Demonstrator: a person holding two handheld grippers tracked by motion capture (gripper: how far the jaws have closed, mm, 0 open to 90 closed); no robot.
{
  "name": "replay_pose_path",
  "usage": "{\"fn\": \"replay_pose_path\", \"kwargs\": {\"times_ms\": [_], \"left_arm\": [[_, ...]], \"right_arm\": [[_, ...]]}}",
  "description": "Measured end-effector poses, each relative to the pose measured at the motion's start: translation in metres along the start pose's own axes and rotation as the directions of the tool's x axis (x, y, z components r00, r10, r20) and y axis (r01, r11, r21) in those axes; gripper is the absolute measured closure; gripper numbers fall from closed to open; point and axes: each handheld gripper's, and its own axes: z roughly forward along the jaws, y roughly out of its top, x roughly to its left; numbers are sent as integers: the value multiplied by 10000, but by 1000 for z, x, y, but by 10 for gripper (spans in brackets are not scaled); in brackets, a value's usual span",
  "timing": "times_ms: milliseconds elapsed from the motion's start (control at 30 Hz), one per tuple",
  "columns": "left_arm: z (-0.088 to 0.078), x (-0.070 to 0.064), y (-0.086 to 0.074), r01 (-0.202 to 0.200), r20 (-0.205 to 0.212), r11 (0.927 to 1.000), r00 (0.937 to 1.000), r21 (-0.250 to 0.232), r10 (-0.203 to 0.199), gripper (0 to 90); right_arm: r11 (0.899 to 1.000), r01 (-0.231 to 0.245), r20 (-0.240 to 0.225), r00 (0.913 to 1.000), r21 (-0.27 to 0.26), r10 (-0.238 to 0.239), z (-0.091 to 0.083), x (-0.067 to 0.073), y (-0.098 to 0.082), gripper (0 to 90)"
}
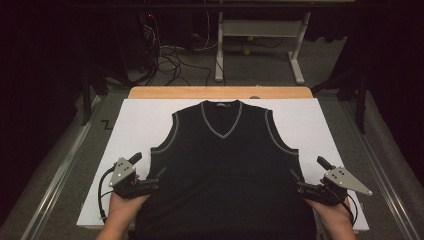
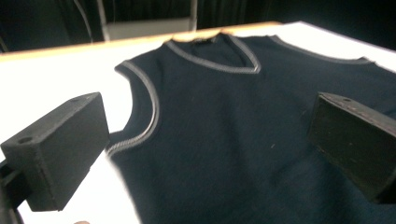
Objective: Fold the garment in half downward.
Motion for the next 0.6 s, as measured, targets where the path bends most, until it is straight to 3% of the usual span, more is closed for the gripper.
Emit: {"fn": "replay_pose_path", "kwargs": {"times_ms": [67,133,233,333,367,400,500,600], "left_arm": [[2,3,-1,175,30,9992,9998,354,-176,0],[5,3,-1,109,-161,9964,9998,846,-96,0],[9,5,-1,100,-365,9868,9993,1617,-42,0],[16,5,-2,15,-266,9679,9996,2513,54,0],[19,6,-3,89,-352,9524,9994,3046,20,0],[19,6,-3,89,-352,9524,9994,3046,20,0],[21,8,-4,237,-348,9369,9993,3489,-123,37],[24,10,-5,267,-264,9157,9995,4010,-176,114]], "right_arm": [[10000,16,-13,10000,-9,-16,0,0,0,0],[10000,50,-24,10000,9,-50,0,1,0,0],[9999,98,-38,9999,78,-98,1,1,0,0],[9999,118,-40,9999,115,-117,1,1,0,0],[9998,137,-29,9999,115,-137,1,2,0,0],[9998,137,-29,9999,115,-137,1,2,0,0],[9998,127,-34,9999,141,-127,1,2,0,0],[9998,140,-22,9999,160,-140,1,2,-1,0]]}}
